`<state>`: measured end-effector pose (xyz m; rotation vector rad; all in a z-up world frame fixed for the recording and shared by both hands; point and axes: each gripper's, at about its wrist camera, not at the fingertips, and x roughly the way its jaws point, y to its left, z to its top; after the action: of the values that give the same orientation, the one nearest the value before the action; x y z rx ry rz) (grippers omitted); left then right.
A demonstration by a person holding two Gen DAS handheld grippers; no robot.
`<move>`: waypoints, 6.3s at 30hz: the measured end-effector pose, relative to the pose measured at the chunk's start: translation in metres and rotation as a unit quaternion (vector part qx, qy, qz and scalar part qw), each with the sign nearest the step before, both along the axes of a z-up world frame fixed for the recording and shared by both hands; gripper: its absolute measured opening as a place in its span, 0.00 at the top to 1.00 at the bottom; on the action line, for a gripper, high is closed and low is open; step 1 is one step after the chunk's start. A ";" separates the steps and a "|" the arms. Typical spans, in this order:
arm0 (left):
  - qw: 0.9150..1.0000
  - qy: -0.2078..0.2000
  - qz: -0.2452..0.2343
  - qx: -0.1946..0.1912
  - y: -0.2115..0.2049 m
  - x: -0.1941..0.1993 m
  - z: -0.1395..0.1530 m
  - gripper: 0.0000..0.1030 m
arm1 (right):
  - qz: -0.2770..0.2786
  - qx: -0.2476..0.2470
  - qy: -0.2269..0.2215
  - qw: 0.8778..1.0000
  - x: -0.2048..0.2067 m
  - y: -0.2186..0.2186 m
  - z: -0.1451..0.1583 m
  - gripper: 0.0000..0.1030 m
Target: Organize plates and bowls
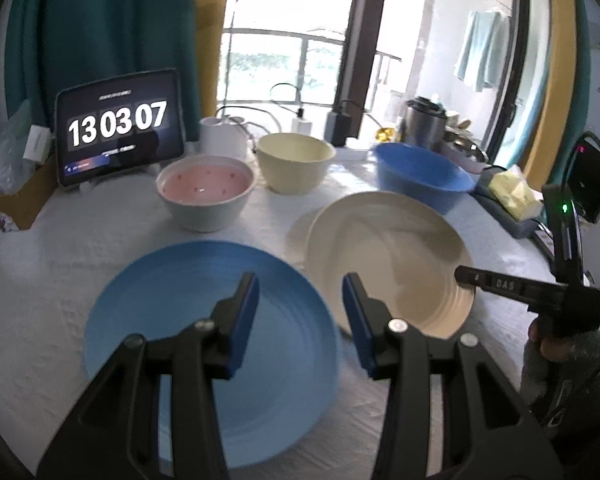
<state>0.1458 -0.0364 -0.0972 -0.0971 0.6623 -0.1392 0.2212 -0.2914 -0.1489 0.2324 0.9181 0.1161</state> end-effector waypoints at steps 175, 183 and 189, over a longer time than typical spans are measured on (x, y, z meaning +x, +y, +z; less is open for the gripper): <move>0.983 0.096 0.151 -0.031 0.151 -0.010 -0.048 0.48 | 0.166 -0.006 -0.011 0.986 -0.029 0.155 0.009 0.57; 0.986 0.103 0.130 -0.005 0.138 0.003 -0.056 0.47 | 0.173 -0.003 0.010 0.985 -0.022 0.161 -0.004 0.57; 0.989 0.099 0.107 0.002 0.125 0.008 -0.057 0.47 | 0.177 0.010 0.014 0.984 -0.017 0.162 -0.009 0.57</move>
<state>0.1534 0.0886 -0.1539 -0.1800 0.8449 0.0799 0.2039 -0.1291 -0.1579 0.0870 0.9799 0.4526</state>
